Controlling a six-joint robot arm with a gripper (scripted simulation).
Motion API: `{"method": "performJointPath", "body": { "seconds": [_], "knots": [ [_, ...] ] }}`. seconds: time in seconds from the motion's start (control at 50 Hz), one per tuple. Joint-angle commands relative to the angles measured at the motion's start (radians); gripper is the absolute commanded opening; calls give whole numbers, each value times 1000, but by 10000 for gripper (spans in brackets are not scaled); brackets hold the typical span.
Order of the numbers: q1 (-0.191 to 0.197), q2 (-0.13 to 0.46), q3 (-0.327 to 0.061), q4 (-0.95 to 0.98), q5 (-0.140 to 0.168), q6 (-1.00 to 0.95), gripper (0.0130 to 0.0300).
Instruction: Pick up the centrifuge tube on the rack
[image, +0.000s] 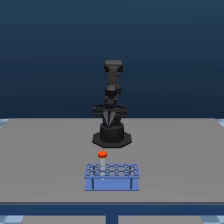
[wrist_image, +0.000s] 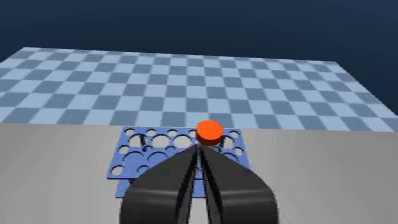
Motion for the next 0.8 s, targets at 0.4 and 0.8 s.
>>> {"method": "performJointPath", "body": {
  "seconds": [0.4,0.8],
  "knots": [
    [0,0,0,0,0,0,300],
    [-5,13,-5,-48,-4,47,300]
  ]
}}
